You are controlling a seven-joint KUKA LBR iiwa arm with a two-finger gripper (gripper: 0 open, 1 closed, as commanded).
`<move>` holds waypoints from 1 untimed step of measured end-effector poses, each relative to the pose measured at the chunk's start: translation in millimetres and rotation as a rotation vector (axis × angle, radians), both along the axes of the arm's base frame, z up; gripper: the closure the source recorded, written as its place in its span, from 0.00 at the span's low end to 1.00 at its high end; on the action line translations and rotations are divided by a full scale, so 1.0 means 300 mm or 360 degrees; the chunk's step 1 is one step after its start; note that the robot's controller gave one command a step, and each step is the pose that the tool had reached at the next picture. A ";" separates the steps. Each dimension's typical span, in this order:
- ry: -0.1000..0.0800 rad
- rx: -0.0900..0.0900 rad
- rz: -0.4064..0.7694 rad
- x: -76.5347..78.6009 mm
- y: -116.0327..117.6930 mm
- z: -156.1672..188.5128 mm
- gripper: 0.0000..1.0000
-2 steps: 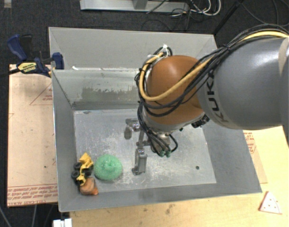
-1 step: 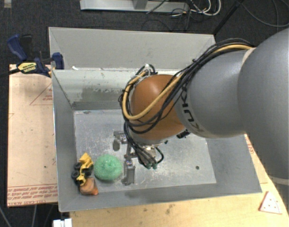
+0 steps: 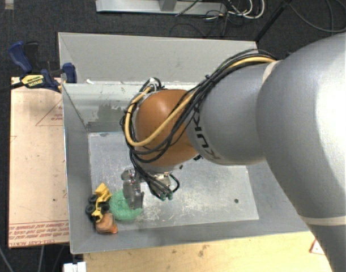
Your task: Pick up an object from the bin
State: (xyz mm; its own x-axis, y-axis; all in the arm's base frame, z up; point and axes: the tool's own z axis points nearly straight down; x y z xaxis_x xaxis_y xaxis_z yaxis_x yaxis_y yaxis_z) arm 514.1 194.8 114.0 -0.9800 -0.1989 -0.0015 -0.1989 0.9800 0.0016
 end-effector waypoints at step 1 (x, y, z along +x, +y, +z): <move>0.0000 0.0000 -0.0001 0.000 -0.001 0.000 0.00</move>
Offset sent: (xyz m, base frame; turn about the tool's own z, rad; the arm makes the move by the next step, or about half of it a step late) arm 0.0000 0.0000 0.0000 0.0000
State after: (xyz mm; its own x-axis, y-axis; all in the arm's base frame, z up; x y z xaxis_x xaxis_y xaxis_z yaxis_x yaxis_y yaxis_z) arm 514.2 194.5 113.9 -0.9801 -0.1983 -0.0013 -0.1983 0.9801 0.0016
